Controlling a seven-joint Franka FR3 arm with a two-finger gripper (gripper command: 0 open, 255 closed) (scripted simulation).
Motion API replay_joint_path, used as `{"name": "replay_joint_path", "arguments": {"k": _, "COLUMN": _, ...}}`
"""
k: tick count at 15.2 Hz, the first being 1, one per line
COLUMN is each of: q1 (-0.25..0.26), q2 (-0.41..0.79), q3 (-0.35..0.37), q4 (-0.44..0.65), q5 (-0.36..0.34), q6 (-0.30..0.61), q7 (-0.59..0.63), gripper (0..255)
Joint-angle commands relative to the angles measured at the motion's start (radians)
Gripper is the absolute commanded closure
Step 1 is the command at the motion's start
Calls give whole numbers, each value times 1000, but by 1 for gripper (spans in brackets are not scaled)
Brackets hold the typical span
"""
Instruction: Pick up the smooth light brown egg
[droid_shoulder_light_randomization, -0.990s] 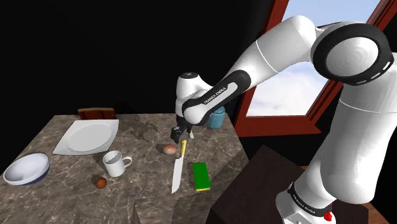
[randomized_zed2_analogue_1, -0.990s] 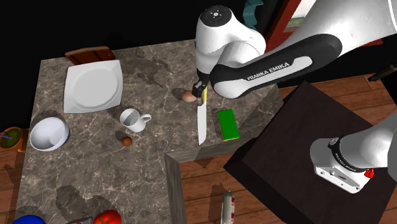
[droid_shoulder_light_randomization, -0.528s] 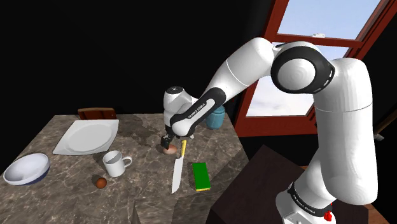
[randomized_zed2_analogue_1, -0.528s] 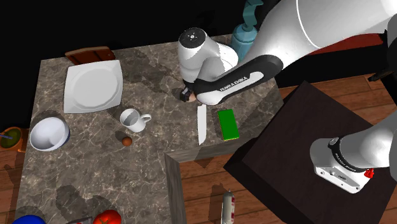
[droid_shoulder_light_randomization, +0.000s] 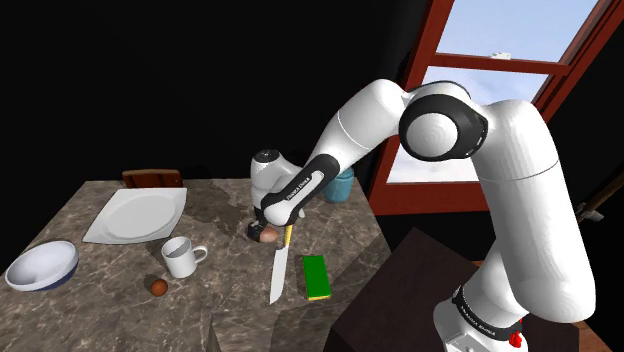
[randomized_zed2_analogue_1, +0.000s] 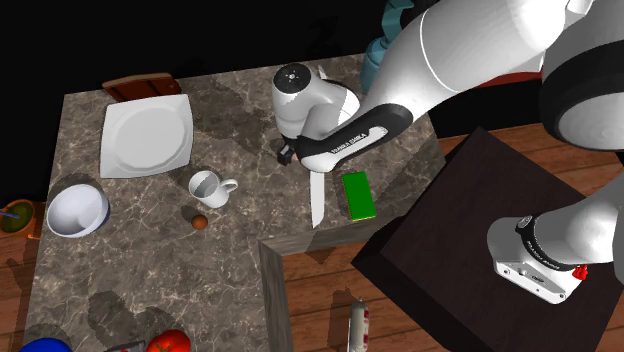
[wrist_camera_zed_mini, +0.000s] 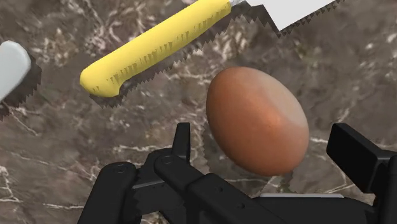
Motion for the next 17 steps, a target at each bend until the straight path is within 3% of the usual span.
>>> {"name": "replay_joint_path", "arguments": {"k": 1, "q1": 3, "q2": 28, "q3": -4, "q4": 7, "q5": -4, "q6": 21, "q7": 3, "gripper": 0}}
{"name": "replay_joint_path", "arguments": {"k": 3, "q1": 3, "q2": 28, "q3": -4, "q4": 7, "q5": -4, "q6": 21, "q7": 3, "gripper": 0}}
{"name": "replay_joint_path", "arguments": {"k": 4, "q1": 3, "q2": 29, "q3": -4, "q4": 9, "q5": -4, "q6": 20, "q7": 3, "gripper": 255}}
{"name": "replay_joint_path", "arguments": {"k": 17, "q1": -3, "q2": -19, "q3": 3, "q4": -9, "q5": 2, "q6": -10, "q7": -2, "gripper": 255}}
